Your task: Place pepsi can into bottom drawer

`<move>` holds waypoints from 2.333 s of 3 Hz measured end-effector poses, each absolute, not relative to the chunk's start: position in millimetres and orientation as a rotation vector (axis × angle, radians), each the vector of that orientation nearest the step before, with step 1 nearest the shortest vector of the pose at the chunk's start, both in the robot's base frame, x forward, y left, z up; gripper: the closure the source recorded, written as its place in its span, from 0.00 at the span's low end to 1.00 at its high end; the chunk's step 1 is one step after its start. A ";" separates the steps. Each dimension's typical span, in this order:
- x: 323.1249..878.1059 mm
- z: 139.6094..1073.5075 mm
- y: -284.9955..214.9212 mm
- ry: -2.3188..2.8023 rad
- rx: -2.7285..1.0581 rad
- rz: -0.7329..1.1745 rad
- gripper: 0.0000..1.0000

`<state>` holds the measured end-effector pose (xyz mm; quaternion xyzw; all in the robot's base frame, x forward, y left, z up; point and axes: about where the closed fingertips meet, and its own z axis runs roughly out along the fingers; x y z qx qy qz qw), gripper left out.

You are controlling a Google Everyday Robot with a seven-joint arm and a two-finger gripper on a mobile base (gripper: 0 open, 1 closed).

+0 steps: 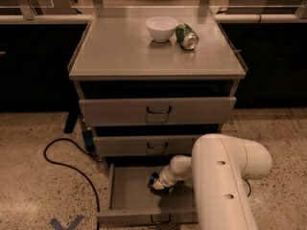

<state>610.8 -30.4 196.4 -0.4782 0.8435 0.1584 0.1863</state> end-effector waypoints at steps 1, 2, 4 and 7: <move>606.0 183.8 -27.7 2.383 -1.388 0.449 1.00; 593.8 139.2 -26.6 2.446 -1.487 0.475 1.00; 595.5 131.6 -26.1 2.455 -1.489 0.486 0.82; 595.4 131.6 -26.1 2.455 -1.490 0.486 0.12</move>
Offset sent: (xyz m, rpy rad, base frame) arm -0.0276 0.0011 -0.1272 -0.1387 0.2469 0.1566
